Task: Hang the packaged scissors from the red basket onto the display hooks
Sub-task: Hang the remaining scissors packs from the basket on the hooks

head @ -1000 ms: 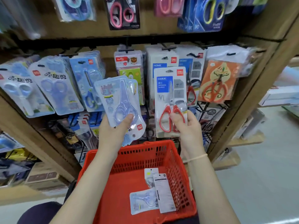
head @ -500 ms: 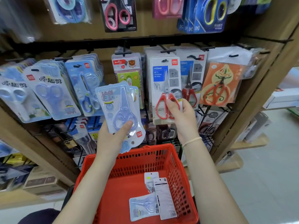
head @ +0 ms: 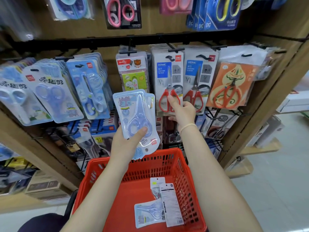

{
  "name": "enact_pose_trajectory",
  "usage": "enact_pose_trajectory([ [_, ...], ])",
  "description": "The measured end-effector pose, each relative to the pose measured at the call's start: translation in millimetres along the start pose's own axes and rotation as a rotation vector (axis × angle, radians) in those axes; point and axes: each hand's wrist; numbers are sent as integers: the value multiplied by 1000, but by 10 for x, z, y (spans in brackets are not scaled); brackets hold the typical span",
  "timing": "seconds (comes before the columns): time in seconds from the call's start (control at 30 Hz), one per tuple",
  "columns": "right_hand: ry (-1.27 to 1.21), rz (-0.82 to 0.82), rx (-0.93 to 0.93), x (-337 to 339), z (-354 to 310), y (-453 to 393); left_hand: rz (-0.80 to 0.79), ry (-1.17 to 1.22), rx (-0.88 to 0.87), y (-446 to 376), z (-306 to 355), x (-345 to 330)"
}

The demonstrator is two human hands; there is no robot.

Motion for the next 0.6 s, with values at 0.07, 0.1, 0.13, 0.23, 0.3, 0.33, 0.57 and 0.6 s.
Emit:
enact_pose_trajectory([
  [0.07,-43,-23,-71,-14,43,-16,-3,24,28,-16,9,-16],
  [0.1,-74,-25,-98,-9,79,-16,-4,34,42,-32,11,-18],
  [0.13,-113,-18,-121,5,112,6,-7,47,55,-44,12,-20],
  [0.23,-194,7,-190,101,185,168,-13,86,74,-55,16,-40],
  [0.3,-114,16,-160,184,243,310,-16,96,82,-44,10,-61],
  [0.33,-42,14,-115,227,248,406,-16,91,82,-41,-2,-71],
  [0.57,131,-332,48,425,112,952,-68,57,24,5,-4,7],
  [0.6,139,-356,39,433,111,978,-79,48,21,7,2,37],
])
Point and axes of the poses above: each hand's wrist, its own y-axis away from the middle knuckle, its own x-axis out of the back of the hand, z = x × y, and after that the axes turned 13 degrees about z, right-handed
